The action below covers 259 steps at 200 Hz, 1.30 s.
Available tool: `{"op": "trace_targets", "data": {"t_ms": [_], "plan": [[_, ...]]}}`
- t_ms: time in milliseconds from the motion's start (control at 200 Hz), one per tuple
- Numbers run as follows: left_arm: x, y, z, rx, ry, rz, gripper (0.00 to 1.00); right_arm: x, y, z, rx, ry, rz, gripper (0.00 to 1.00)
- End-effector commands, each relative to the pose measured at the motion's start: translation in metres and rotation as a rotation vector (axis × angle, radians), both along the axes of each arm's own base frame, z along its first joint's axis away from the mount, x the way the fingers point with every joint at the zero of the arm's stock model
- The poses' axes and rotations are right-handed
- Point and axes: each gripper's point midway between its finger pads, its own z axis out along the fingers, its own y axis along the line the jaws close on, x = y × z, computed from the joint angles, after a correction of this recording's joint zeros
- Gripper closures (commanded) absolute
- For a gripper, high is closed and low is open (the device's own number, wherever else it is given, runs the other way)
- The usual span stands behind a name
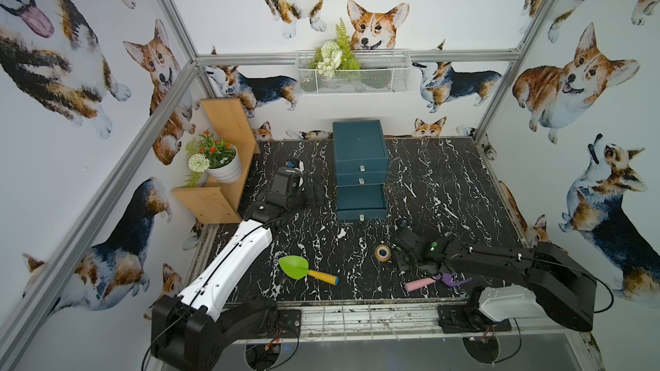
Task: Place the transparent tape into the drawer according to color
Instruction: Pick up the tape from the center of the board, then place the tape in the drawer.
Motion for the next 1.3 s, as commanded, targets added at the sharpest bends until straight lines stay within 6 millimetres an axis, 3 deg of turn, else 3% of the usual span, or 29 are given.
{"op": "trace_targets", "data": {"t_ms": [0, 325, 455, 626, 761, 931, 1181, 1291], "plan": [[0.003, 0.0, 0.005, -0.004, -0.019, -0.001, 0.01, 0.002, 0.003, 0.008, 0.012, -0.012, 0.007, 0.44], [0.004, -0.001, 0.003, -0.004, -0.014, -0.001, 0.01, 0.02, 0.013, 0.048, 0.051, -0.103, 0.01, 0.47], [0.004, -0.001, 0.003, -0.002, -0.011, -0.001, 0.01, 0.049, 0.03, 0.078, 0.106, -0.173, 0.018, 0.48], [0.003, 0.001, 0.002, 0.003, -0.013, 0.004, 0.01, 0.103, 0.062, 0.115, 0.164, -0.284, 0.035, 0.48], [0.003, 0.001, 0.002, 0.006, -0.013, 0.005, 0.01, 0.139, 0.079, 0.112, 0.133, -0.318, 0.041, 0.48], [0.002, 0.002, 0.002, 0.007, -0.014, 0.004, 0.01, 0.174, 0.084, 0.1, 0.102, -0.334, 0.019, 0.49], [0.003, -0.001, 0.001, 0.005, -0.01, -0.005, 0.01, 0.185, 0.087, 0.077, 0.055, -0.311, 0.027, 0.47], [0.003, -0.003, 0.0, 0.003, -0.009, -0.017, 0.01, 0.181, 0.092, 0.093, 0.117, -0.348, 0.043, 0.38]]}}
